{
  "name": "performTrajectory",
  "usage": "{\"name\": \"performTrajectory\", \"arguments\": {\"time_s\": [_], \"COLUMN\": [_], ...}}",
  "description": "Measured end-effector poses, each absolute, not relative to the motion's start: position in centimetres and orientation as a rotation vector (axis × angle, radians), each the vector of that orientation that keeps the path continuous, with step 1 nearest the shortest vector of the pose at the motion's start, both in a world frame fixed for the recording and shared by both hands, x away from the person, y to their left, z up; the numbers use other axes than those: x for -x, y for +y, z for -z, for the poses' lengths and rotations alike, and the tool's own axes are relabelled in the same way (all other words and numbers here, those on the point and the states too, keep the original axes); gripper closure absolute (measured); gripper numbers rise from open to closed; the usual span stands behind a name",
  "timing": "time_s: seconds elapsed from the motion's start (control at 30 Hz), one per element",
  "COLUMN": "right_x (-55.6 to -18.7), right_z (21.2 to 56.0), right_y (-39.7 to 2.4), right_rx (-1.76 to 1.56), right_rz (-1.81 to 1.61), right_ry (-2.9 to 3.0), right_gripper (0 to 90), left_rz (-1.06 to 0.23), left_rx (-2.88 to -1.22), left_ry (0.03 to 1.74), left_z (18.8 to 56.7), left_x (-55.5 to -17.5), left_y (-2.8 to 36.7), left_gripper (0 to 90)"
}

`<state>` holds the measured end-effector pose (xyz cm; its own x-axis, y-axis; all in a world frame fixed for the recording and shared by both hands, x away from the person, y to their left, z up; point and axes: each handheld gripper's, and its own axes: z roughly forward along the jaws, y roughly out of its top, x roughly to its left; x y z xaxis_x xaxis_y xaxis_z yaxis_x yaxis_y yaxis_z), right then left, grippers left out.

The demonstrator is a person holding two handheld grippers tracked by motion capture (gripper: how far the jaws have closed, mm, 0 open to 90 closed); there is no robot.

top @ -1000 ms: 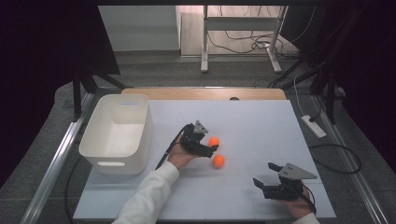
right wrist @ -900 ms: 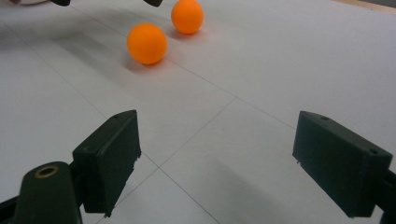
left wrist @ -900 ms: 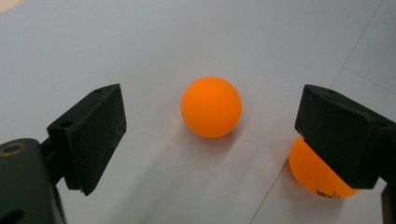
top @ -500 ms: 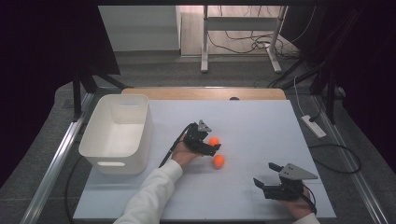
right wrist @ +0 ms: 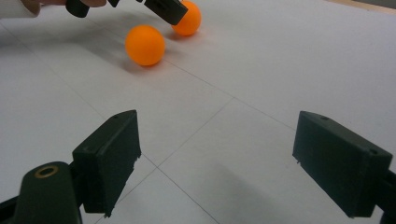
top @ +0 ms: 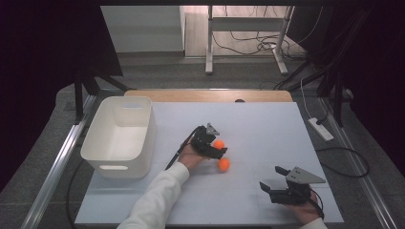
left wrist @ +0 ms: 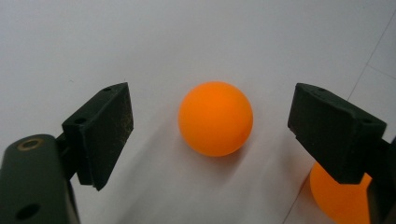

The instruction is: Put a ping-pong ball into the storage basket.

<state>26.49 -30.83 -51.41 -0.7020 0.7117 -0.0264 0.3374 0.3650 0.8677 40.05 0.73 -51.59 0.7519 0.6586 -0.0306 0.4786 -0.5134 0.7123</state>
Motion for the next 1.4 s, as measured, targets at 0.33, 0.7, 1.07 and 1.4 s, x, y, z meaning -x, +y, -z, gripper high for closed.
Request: {"name": "performTrajectory", "arguments": {"time_s": [0.33, 0.7, 1.07, 1.4], "right_x": [-26.5, -26.5, -26.4, -26.4], "right_z": [51.4, 51.4, 51.3, 51.3], "right_y": [-30.9, -30.9, -31.0, -31.0], "right_rx": [-0.914, -0.913, -0.91, -0.91], "right_rz": [-1.283, -1.277, -1.282, -1.28], "right_ry": [2.232, 2.23, 2.226, 2.223], "right_gripper": [14.8, 14.8, 14.8, 14.8], "left_rz": [-0.27, -0.235, -0.232, -0.247], "left_rx": [-2.217, -2.241, -2.212, -2.177], "left_ry": [0.872, 0.847, 0.862, 0.839], "left_z": [52.2, 52.3, 51.7, 50.4], "left_x": [-40.7, -40.7, -40.7, -39.9], "left_y": [0.7, 0.7, 1.5, 1.9], "left_gripper": [23.6, 45.5, 50.5, 50.5]}}
